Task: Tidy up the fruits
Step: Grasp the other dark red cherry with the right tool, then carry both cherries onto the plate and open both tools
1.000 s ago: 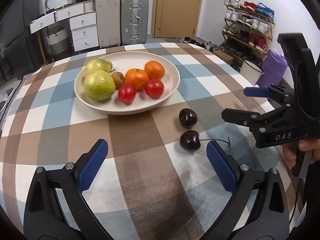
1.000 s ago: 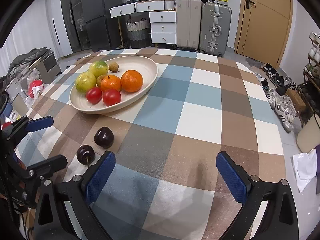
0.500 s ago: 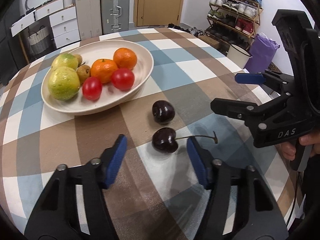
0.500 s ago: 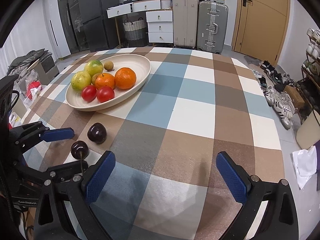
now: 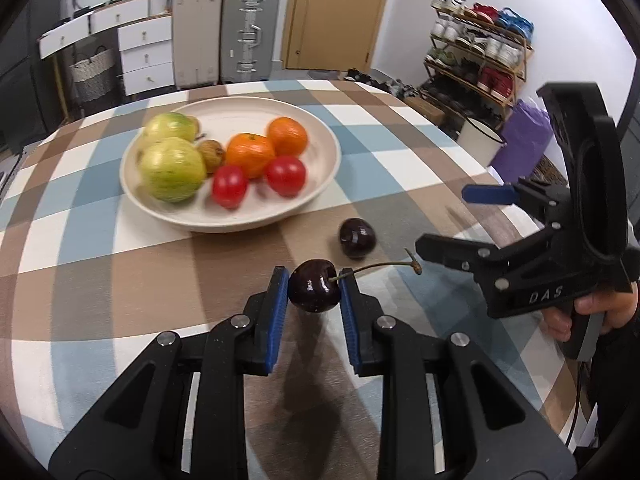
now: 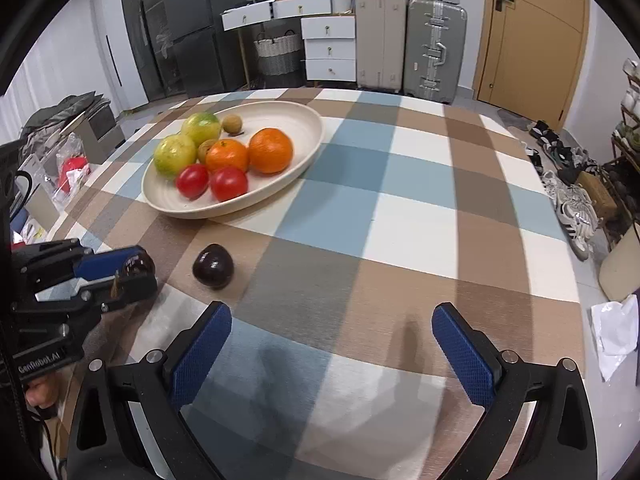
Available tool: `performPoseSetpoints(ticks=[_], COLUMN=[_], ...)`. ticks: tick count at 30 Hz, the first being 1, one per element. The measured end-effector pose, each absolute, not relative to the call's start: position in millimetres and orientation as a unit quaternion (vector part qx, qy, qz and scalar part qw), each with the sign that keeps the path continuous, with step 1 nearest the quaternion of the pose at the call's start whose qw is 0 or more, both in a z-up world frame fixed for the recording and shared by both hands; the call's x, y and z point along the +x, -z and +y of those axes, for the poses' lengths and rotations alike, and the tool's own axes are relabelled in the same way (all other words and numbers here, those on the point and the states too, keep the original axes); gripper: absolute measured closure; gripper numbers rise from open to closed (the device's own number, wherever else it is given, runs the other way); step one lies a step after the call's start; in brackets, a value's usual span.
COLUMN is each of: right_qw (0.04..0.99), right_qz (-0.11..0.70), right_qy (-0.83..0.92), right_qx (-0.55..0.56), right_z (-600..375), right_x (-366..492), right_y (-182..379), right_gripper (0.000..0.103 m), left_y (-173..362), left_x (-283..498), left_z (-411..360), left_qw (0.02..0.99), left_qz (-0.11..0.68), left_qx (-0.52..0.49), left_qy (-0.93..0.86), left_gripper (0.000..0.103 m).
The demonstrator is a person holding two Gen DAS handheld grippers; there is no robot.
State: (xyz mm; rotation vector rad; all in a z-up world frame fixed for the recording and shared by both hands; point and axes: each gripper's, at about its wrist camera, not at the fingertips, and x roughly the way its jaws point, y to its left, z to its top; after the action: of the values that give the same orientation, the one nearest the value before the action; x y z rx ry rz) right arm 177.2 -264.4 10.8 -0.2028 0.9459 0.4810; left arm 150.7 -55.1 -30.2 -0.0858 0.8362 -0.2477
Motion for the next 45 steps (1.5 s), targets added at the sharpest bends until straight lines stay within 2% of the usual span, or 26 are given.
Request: performPoseSetpoints(ticks=[6,7,9,11,14,16,18,19,24,45], right_qw=[0.845,0.843,0.841,0.836,0.835,0.835,0.833,0.833,0.830,0.859], right_qz=[0.456,0.456,0.454,0.457,0.451,0.447,0.449,0.447,0.439,0.388], right_qy=[-0.255,-0.260,-0.268,-0.275,-0.284,-0.289,-0.292,-0.292,-0.313,-0.319], right_qx=[-0.112,-0.116,-0.123,-0.129,-0.135,-0.139,-0.142,-0.143,-0.141,-0.103], right_z=[-232,-226,-216,-206,-196,-192,-188,-188,-187,-200], right_x=[176,176,175,176,174,173,173,173,166,171], right_y=[-4,-3,-2,0,-1,-2,-1,0,-3,-50], right_gripper=[0.003,0.004,0.016,0.022,0.024,0.031,0.043,0.045,0.073,0.075], left_y=[27,26,26,25,25,25,25,25,23,-9], left_x=[148,147,146,146,145,146,147,147,146,162], left_z=[-30,-26,-20,-16,-11,-10,-9,-8,-6,-2], left_qw=[0.910,0.910,0.911,0.912,0.912,0.912,0.912,0.913,0.914,0.931], left_qz=[0.400,0.399,0.398,0.396,0.396,0.396,0.395,0.395,0.391,0.353], left_qx=[-0.057,-0.060,-0.065,-0.068,-0.069,-0.070,-0.074,-0.075,-0.078,-0.069], left_qy=[0.096,0.092,0.088,0.083,0.080,0.077,0.075,0.075,0.072,0.060], left_gripper=[0.080,0.080,0.080,0.080,0.080,0.080,0.080,0.080,0.080,0.080])
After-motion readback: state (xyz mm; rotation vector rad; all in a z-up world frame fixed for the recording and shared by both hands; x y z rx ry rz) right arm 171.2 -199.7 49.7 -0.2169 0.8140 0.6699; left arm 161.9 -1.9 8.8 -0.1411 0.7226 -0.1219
